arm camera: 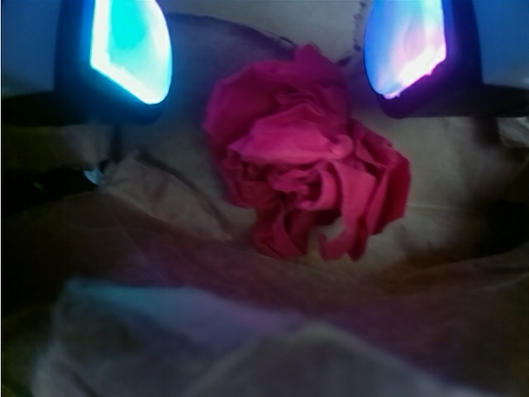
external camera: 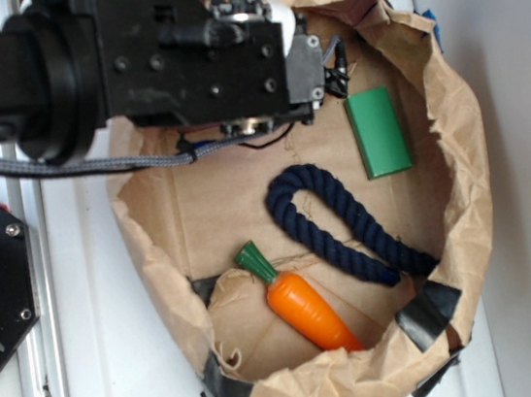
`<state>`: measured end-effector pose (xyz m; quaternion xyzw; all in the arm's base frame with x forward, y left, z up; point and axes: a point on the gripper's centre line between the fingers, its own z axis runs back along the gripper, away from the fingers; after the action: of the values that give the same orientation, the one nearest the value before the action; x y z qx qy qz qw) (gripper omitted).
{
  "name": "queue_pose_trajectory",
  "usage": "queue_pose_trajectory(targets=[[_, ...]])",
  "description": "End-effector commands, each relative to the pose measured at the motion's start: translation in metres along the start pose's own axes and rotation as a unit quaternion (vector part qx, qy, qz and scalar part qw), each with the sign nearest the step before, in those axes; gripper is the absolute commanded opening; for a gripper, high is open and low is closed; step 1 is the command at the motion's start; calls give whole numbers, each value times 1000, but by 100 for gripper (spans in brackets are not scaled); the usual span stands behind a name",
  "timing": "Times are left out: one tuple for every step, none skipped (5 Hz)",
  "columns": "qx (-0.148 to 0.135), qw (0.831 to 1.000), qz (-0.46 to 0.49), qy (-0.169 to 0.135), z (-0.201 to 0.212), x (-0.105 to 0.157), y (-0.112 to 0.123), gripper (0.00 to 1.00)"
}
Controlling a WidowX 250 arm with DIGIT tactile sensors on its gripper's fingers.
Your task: Grab the red paper.
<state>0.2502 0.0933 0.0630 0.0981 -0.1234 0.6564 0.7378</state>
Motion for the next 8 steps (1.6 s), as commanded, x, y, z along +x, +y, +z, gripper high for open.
queue_pose_trajectory(targets=[[-21,999,12,-28,-13,13,-12,100],[-9,1000,10,-24,-24,17,-18,100],[5,1000,3,-26,-33,10,-20,100],[10,1000,-4,-29,-36,7,-20,100],[9,1000,4,-24,-37,6,-19,0],[6,1000,3,-24,-35,6,-19,0],[5,1000,3,-22,-33,4,-19,0],[5,1000,4,-19,-33,4,-19,0]])
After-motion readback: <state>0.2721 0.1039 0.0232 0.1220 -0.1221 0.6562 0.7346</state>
